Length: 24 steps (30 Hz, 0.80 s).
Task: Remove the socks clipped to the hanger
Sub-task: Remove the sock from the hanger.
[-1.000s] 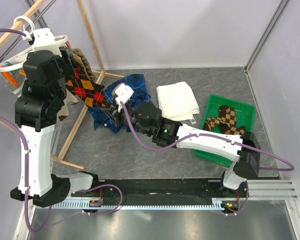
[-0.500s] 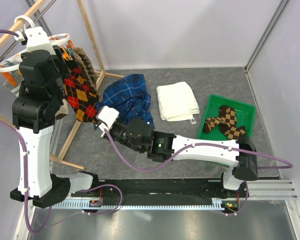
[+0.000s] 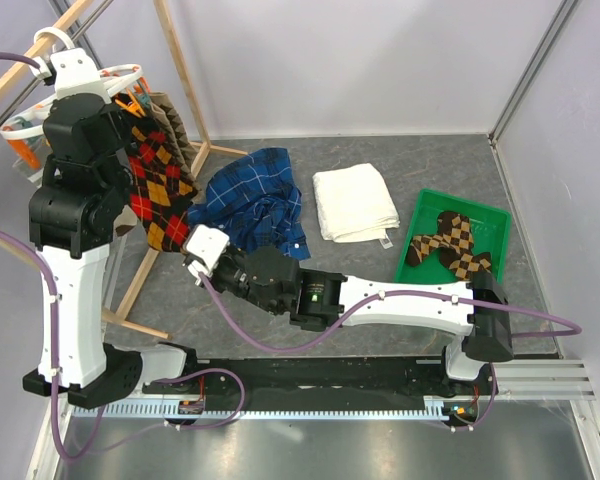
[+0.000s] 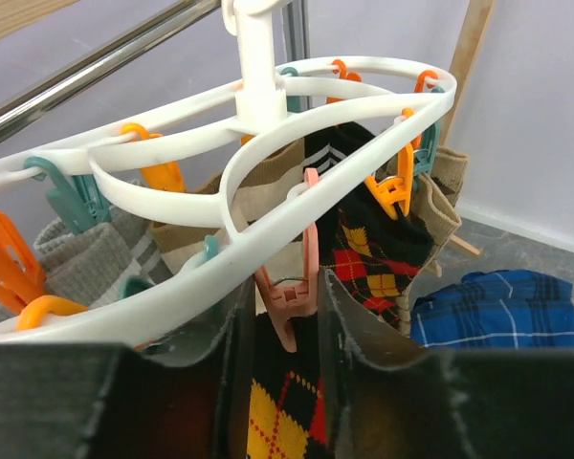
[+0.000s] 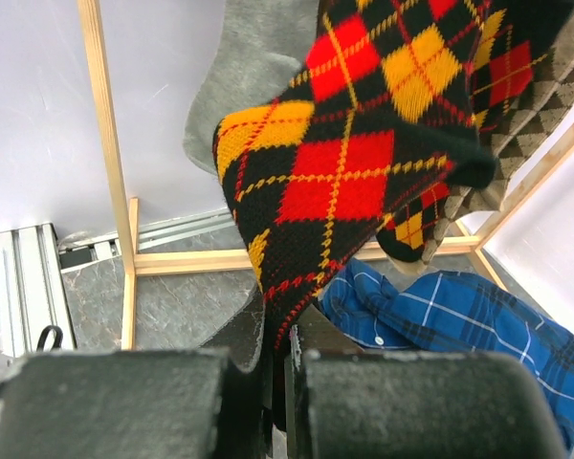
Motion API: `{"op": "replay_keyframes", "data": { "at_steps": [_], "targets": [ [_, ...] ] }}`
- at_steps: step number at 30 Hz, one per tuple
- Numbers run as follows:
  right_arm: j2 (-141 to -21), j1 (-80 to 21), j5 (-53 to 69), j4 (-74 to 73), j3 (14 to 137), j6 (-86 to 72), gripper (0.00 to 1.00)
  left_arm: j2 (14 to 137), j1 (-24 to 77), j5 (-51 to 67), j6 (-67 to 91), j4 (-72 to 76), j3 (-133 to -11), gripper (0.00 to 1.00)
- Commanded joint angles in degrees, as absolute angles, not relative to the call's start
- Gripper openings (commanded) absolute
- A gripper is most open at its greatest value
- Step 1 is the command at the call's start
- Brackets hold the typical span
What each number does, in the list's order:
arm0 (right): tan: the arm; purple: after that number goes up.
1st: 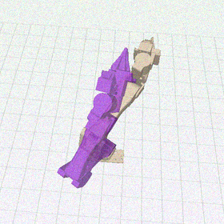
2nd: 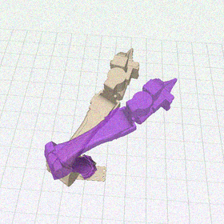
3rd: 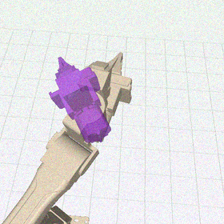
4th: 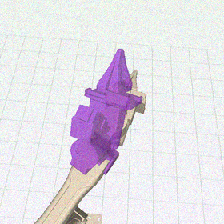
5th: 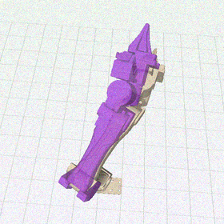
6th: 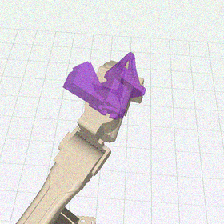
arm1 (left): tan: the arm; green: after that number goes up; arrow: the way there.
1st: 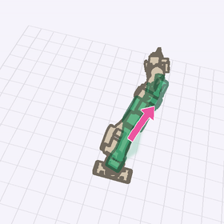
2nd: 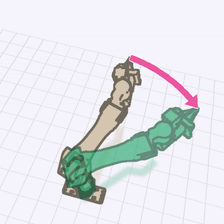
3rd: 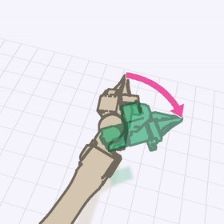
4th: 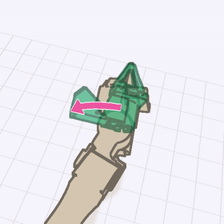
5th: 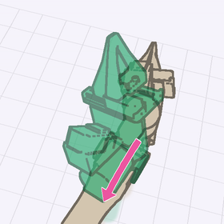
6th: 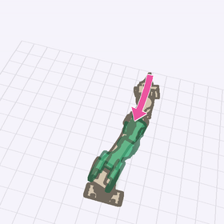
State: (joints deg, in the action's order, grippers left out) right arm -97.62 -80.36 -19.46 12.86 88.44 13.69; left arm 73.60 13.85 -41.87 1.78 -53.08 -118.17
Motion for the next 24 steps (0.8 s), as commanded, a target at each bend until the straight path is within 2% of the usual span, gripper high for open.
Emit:
{"op": "replay_keyframes", "data": {
  "at_steps": [1,2,6,16,17,18,21,24],
  "targets": [
    [-98.3,-80.8,-20.4,14.4,91.1,14.4,0.0,73.9,13.4,-42.9,0.2,-49.2,-120.0,0.25],
    [-98.3,-80.8,-20.5,14.4,91.1,14.4,0.0,73.9,13.4,-42.7,0.1,-49.2,-120.1,0.16],
    [-98.6,-80.8,-20.5,14.4,91.2,14.5,0.0,74.2,13.4,-42.5,-1.5,-49.1,-119.8,0.02],
    [-97.7,-80.8,-23.5,13.9,90.2,12.8,0.0,73.9,13.4,-40.5,-1.5,-48.8,-119.6,0.02],
    [-97.5,-80.8,-25.6,13.6,89.8,12.0,0.0,73.7,13.4,-39.9,-1.4,-48.8,-119.4,0.03],
    [-97.1,-80.8,-26.5,13.4,89.5,11.7,0.0,73.4,13.4,-39.3,-1.3,-48.8,-119.2,0.17],
    [-94.2,-80.6,-30.9,11.8,86.8,10.2,0.0,71.9,13.4,-36.4,-1.0,-48.5,-118.3,0.41],
    [-91.5,-79.1,-32.9,7.4,85.6,6.2,0.0,69.2,13.4,-30.9,-0.6,-48.5,-116.7,0.49]
  ]
}}
